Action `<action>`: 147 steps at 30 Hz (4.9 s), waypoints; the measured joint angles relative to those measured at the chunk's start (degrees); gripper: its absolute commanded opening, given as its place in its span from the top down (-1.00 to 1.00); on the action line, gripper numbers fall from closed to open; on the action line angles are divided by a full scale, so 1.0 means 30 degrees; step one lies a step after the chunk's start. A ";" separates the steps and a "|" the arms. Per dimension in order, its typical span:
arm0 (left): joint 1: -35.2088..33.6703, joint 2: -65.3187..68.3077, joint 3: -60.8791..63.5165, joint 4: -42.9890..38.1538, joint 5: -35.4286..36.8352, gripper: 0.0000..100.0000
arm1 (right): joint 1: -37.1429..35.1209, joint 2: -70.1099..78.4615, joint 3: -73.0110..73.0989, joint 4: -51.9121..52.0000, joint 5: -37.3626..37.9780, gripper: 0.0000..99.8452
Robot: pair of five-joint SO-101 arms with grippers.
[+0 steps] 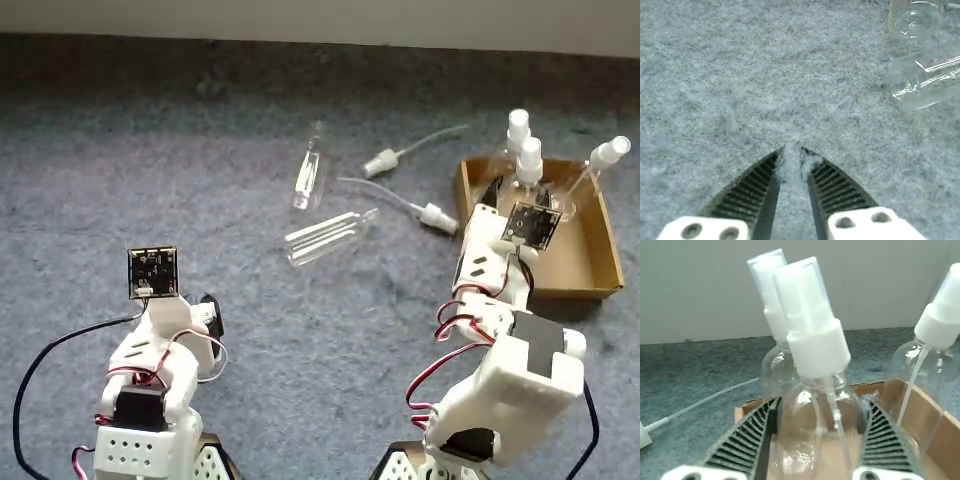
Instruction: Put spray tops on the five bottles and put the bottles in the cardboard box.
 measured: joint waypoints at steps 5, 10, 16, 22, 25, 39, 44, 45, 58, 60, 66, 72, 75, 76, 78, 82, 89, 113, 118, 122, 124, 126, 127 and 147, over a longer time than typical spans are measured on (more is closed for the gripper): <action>0.0000 0.0000 0.0000 0.0000 0.0000 0.99 | -0.0088 0.0000 0.0000 0.0000 0.0000 0.62; 0.0000 0.0000 0.0000 0.0000 0.0000 0.99 | -0.0088 0.0000 0.0000 0.0000 0.0000 0.52; 0.0000 0.0000 0.0000 0.0000 0.0000 0.99 | -0.0147 0.0205 0.0029 0.1641 -0.0029 0.44; 0.0000 0.0000 0.0000 0.0000 0.0000 0.99 | -0.0176 0.0205 0.0029 0.1700 -0.0029 0.43; 0.0000 0.0000 0.0000 0.0000 0.0000 0.99 | -0.0117 0.0205 0.0029 0.1700 -0.0029 0.43; 0.0000 0.0000 0.0000 -0.0059 0.0000 0.99 | -0.0117 0.0205 0.0352 0.1700 0.2374 0.42; 0.0000 0.0000 0.0000 -0.0059 0.0000 0.99 | -0.0205 0.0205 0.0352 0.1700 0.2432 0.30; 0.0000 0.0000 0.0000 -0.0059 0.0000 0.99 | -0.0205 0.0205 0.0352 0.1700 0.2432 0.29; 0.0000 0.0000 0.0000 -0.0059 0.0000 0.99 | -0.0176 -0.3341 0.3575 0.1700 0.2432 0.28; 0.0000 0.0000 0.0000 -0.0059 0.0000 0.99 | -0.0176 -0.4982 0.4659 0.1700 0.2432 0.28; 0.0000 0.0000 0.0000 -0.0059 0.0000 0.99 | -0.0176 -0.9348 0.5685 0.6007 0.2432 0.28; 0.0000 0.0000 0.0000 -0.0059 0.0000 0.99 | -0.0205 -1.4037 0.5832 1.1341 0.2432 0.28; 0.0000 0.0000 0.0000 -0.0059 0.0000 0.99 | -0.0264 -1.6645 0.5832 1.4447 0.2432 0.28; 0.0000 0.0000 0.0000 -0.0059 0.0000 0.99 | -0.0264 -1.7582 0.5832 1.5531 0.2432 0.28; 0.0000 0.0000 0.0000 -0.0059 0.0000 0.99 | -0.0234 -1.9604 0.5832 1.7553 0.2432 0.28; 0.0000 0.0000 0.0000 -0.0059 0.0000 0.99 | -0.0264 -2.3473 0.5832 2.1480 0.2432 0.28; 0.0000 0.0000 0.0000 -0.0059 0.0000 0.99 | -0.0703 -2.8425 0.4777 2.9158 0.2432 0.28; 0.0000 0.0000 0.0000 -0.0059 0.0000 0.99 | -0.8703 -2.7458 -0.7355 4.4542 -0.1993 0.28; 0.0000 0.0000 0.0000 -0.0059 0.0000 0.99 | -1.0842 -2.3092 -0.8527 4.4571 -0.4835 0.28; 0.0000 0.0000 0.0000 -0.0059 0.0000 0.99 | -1.2278 -1.9136 -0.9817 4.4571 -0.7238 0.28; 0.0000 0.0000 0.0000 -0.0059 0.0000 0.99 | -1.2718 -1.7260 -1.0755 4.4571 -0.8117 0.28; 0.0000 0.0000 0.0000 -0.0059 0.0000 0.99 | -1.2894 -1.5443 -1.1751 4.4571 -0.8733 0.28; 0.0000 0.0000 0.0000 -0.0059 0.0000 0.99 | -1.2923 -1.4593 -1.2190 4.4454 -0.9026 0.28; 0.0000 0.0000 0.0000 -0.0059 0.0000 0.99 | -1.5062 -0.4308 -1.3509 3.4432 -1.1956 0.28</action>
